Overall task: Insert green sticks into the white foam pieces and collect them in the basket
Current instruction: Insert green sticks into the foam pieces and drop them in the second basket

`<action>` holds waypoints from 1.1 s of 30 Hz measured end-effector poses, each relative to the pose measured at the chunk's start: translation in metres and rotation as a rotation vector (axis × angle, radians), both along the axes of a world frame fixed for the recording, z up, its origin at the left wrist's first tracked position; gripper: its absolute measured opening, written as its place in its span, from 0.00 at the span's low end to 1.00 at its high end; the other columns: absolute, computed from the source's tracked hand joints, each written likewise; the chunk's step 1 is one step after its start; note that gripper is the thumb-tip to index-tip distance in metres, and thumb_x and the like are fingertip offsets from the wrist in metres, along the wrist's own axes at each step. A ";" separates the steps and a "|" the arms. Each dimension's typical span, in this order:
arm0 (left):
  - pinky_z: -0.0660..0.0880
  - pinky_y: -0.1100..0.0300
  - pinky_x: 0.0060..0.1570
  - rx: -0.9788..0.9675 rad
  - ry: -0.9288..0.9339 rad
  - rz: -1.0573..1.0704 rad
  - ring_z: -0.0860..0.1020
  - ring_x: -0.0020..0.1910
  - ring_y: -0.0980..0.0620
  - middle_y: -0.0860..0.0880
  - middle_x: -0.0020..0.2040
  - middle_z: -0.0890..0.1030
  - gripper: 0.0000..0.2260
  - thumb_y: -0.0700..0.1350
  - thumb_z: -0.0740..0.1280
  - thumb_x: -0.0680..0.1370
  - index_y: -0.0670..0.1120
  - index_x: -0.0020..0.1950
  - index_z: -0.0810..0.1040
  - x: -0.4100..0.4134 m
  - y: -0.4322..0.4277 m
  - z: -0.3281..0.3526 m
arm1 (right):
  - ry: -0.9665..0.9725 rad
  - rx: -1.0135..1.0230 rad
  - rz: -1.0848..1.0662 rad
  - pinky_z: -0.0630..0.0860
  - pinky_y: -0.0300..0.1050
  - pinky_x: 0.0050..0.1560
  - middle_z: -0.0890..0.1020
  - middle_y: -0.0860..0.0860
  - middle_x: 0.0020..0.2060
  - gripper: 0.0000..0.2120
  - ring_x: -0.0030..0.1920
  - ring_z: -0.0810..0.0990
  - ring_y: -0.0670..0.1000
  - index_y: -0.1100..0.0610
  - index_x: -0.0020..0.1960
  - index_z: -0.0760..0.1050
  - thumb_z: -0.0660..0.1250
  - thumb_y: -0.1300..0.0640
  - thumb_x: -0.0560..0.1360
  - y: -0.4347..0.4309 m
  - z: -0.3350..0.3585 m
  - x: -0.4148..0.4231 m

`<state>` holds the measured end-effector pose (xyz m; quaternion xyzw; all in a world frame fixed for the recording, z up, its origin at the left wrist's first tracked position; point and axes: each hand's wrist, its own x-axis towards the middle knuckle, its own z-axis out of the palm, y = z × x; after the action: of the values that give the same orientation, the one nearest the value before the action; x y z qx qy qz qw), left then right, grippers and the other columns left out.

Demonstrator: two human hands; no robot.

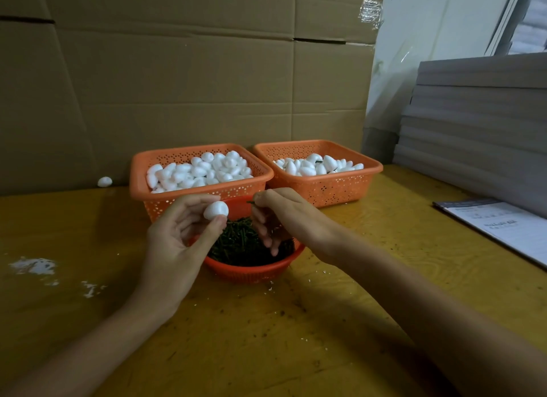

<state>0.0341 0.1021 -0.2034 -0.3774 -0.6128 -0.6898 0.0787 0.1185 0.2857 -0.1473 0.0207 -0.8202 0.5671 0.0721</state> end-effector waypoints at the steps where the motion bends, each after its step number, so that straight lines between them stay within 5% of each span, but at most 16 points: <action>1: 0.82 0.56 0.57 -0.001 0.002 -0.006 0.85 0.56 0.49 0.50 0.55 0.86 0.12 0.45 0.74 0.76 0.53 0.58 0.81 -0.001 0.000 -0.001 | 0.003 0.004 -0.010 0.77 0.46 0.33 0.75 0.57 0.36 0.15 0.34 0.75 0.54 0.61 0.42 0.72 0.54 0.58 0.85 0.001 0.000 0.000; 12: 0.81 0.62 0.57 -0.009 0.125 0.034 0.84 0.57 0.48 0.46 0.58 0.81 0.20 0.27 0.75 0.73 0.50 0.54 0.84 -0.008 0.000 -0.005 | 0.049 0.011 -0.004 0.70 0.39 0.28 0.73 0.56 0.34 0.13 0.29 0.70 0.47 0.61 0.46 0.84 0.62 0.60 0.82 0.005 -0.002 -0.003; 21: 0.80 0.62 0.58 -0.006 0.086 0.016 0.84 0.58 0.52 0.50 0.56 0.83 0.14 0.39 0.75 0.75 0.52 0.58 0.84 -0.003 -0.001 -0.001 | 0.097 0.031 -0.017 0.75 0.37 0.33 0.84 0.38 0.38 0.11 0.36 0.77 0.38 0.63 0.54 0.85 0.65 0.60 0.83 0.009 -0.007 -0.005; 24: 0.80 0.63 0.56 -0.013 0.083 0.005 0.84 0.56 0.53 0.51 0.55 0.85 0.23 0.34 0.77 0.73 0.56 0.61 0.80 -0.001 0.000 -0.001 | 0.078 0.038 -0.035 0.75 0.37 0.32 0.83 0.39 0.37 0.10 0.34 0.76 0.39 0.66 0.55 0.84 0.66 0.61 0.83 0.010 -0.007 -0.004; 28: 0.80 0.63 0.55 0.000 0.092 0.008 0.84 0.57 0.51 0.51 0.54 0.85 0.25 0.30 0.78 0.72 0.59 0.57 0.81 -0.001 -0.001 0.000 | 0.059 0.033 -0.055 0.77 0.40 0.32 0.79 0.54 0.40 0.07 0.34 0.75 0.44 0.65 0.53 0.82 0.67 0.63 0.82 0.007 -0.006 -0.003; 33: 0.80 0.65 0.53 -0.010 0.108 0.020 0.84 0.56 0.50 0.51 0.54 0.85 0.23 0.29 0.78 0.71 0.53 0.57 0.81 -0.001 -0.002 -0.001 | 0.041 0.019 -0.059 0.77 0.40 0.32 0.79 0.52 0.39 0.06 0.34 0.75 0.46 0.64 0.53 0.82 0.66 0.63 0.83 0.006 -0.005 -0.002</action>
<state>0.0329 0.1000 -0.2043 -0.4083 -0.6151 -0.6644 0.1166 0.1164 0.2917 -0.1518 0.0087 -0.8242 0.5563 0.1056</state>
